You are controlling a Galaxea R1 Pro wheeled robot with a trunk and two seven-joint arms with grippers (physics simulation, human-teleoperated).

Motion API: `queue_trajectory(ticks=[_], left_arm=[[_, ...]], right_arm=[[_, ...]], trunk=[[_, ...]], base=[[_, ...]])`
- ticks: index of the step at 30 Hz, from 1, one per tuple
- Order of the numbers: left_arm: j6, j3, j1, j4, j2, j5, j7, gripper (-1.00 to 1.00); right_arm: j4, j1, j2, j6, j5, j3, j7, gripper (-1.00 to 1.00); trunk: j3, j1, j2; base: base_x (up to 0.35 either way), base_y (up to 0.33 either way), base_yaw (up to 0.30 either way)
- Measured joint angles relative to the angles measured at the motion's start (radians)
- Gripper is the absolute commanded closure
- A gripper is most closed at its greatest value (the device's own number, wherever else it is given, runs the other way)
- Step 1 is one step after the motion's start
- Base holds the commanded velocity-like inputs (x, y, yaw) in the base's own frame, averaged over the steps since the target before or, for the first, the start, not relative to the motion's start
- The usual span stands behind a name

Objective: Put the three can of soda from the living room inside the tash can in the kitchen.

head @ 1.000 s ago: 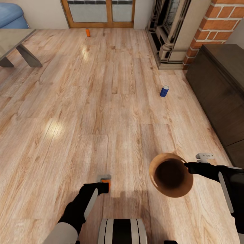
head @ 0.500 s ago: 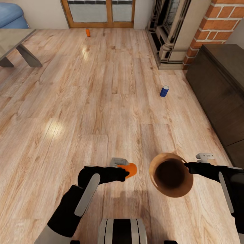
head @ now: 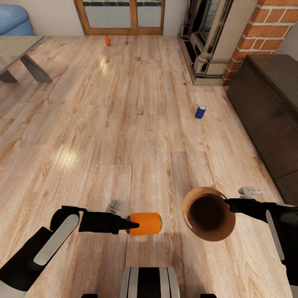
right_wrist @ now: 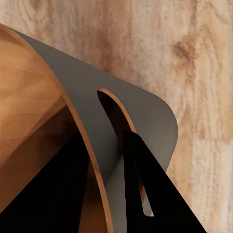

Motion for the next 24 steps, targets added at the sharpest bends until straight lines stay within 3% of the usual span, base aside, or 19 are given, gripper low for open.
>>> queue_trajectory(ticks=[2, 3, 6, 7, 8, 11, 17, 24], left_arm=[[0.0, 0.0, 0.0, 0.0, -0.027, 0.003, -0.055, 1.0], [0.0, -0.001, 0.0, 0.001, -0.055, 0.001, -0.069, 1.0], [0.0, -0.003, 0.0, 0.003, -0.176, -0.017, -0.074, 1.0], [-0.002, -0.004, 0.0, 0.003, -0.251, -0.042, -0.048, 1.0], [0.0, -0.005, 0.0, 0.003, -0.3, -0.029, -0.032, 1.0], [0.0, -0.005, 0.0, 0.003, -0.357, -0.042, -0.018, 1.0], [0.0, -0.006, 0.0, 0.002, -0.38, -0.039, -0.014, 1.0], [-0.001, -0.006, 0.0, 0.002, -0.392, -0.072, 0.019, 1.0]], right_arm=[[-0.002, 0.0, 0.0, 0.001, -0.001, 0.0, -0.001, 1.0], [-0.002, 0.0, 0.0, 0.001, -0.001, 0.0, -0.001, 1.0], [-0.001, 0.0, 0.0, 0.001, -0.002, 0.0, -0.001, 1.0], [-0.003, 0.0, 0.0, 0.002, -0.002, 0.0, -0.001, 1.0], [-0.005, 0.0, 0.0, 0.004, -0.001, 0.0, -0.001, 1.0], [-0.008, 0.0, 0.0, 0.006, -0.001, 0.0, -0.001, 1.0], [-0.008, 0.0, 0.0, 0.007, -0.001, 0.0, -0.001, 1.0], [-0.008, 0.0, 0.0, 0.007, -0.001, 0.0, -0.001, 1.0]], trunk=[[0.0, 0.001, 0.0], [0.0, 0.001, 0.0], [0.0, 0.001, 0.0], [0.0, 0.001, 0.0], [0.0, 0.002, 0.0], [0.0, 0.003, 0.0], [0.0, 0.003, 0.0], [0.0, 0.003, 0.0]], base=[[0.0, 0.0, 0.0], [0.0, 0.0, 0.0], [0.0, 0.0, 0.0], [0.0, 0.0, 0.0], [0.0, 0.0, 0.0], [0.0, 0.0, 0.0], [0.0, 0.0, 0.0], [0.0, 0.0, 0.0]])
